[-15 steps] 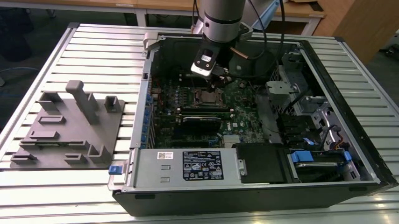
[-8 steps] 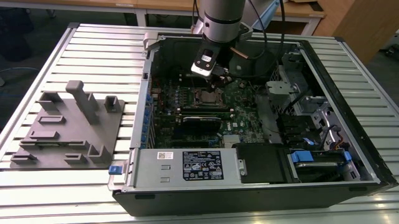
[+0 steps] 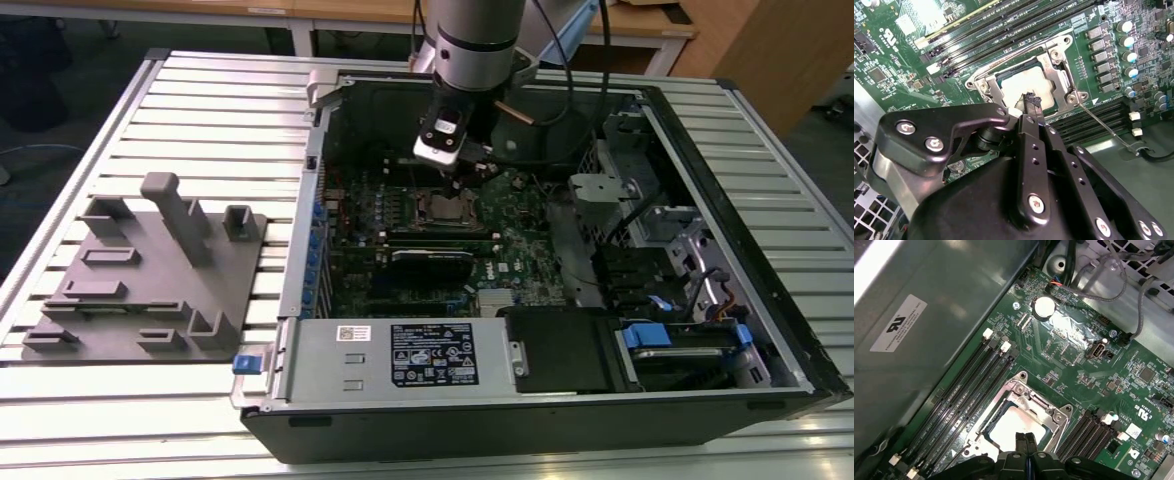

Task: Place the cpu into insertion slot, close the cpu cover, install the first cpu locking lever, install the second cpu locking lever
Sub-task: 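Close the cpu cover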

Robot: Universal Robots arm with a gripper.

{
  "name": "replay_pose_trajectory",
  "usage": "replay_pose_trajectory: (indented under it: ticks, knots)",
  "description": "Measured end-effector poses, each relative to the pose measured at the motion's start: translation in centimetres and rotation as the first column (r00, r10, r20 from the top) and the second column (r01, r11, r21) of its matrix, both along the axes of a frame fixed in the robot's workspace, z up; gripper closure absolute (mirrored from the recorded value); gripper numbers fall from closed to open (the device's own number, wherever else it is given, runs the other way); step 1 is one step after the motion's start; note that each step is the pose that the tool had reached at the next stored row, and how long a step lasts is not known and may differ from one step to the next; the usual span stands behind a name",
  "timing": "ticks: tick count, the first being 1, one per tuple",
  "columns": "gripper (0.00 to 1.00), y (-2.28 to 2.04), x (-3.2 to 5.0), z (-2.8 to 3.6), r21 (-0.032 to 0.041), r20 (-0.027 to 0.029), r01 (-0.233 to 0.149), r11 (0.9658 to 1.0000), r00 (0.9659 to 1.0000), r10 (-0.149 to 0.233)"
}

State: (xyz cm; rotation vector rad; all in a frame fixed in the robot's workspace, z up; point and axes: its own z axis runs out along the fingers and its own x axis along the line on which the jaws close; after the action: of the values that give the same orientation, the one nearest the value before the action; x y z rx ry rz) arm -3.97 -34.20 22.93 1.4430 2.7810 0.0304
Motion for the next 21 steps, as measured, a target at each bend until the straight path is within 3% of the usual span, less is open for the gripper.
replay_pose_trajectory:
  ticks: [13, 21]
  knots:
    - [0.89, 0.00, 0.00, 0.00, 0.0000, 0.0000, -0.002, 1.0000, 1.0000, 0.002]
    - [0.89, 0.00, 0.00, 0.00, 0.0000, 0.0000, -0.031, 0.9995, 0.9995, 0.031]
